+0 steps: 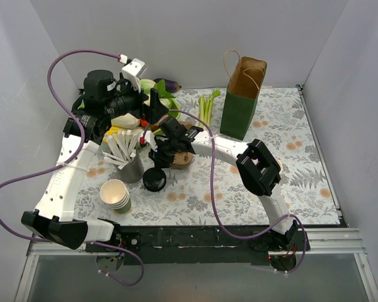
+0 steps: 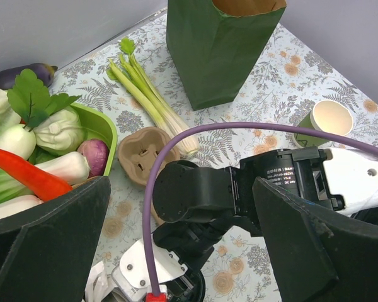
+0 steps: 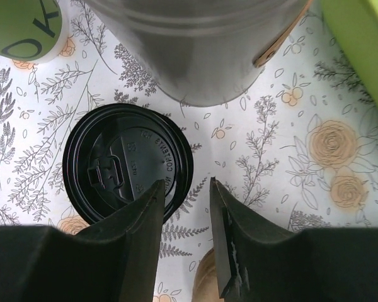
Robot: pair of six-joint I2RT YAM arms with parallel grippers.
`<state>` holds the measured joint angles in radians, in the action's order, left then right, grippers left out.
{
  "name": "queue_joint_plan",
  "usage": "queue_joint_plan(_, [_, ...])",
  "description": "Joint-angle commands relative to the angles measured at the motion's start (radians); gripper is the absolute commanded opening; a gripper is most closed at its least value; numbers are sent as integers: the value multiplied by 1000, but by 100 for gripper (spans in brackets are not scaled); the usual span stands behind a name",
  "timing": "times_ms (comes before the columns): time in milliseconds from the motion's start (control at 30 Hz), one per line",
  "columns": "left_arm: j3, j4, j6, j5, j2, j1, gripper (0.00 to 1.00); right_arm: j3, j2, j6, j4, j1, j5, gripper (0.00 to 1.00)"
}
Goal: Pack the takeout coffee
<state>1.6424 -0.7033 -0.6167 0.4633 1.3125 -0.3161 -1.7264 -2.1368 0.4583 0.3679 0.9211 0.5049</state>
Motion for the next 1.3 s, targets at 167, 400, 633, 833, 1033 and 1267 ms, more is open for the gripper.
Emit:
queue_joint_plan(167, [-3,-1,11,-11,-13,3,98,-44,-29,-15,25,-2,24,34])
queue_joint_plan(400, [-4,2,11,-12,-12,3,98,-48,-28,-18,23,-4,29,15])
queue_joint_plan(633, [-7,2,9,-12,-12,3,98,-39,-34,-27,29,-2,24,14])
queue_joint_plan(833, [-7,2,9,-11,-10,3,98,-39,-40,-35,31,-2,6,18])
queue_joint_plan(1033, [-10,1,9,-14,-15,3,98,-44,-46,-40,28,-4,-2,14])
queue_joint_plan(1267, [-12,2,11,-14,-15,3,98,-55,-48,-41,43,-4,24,1])
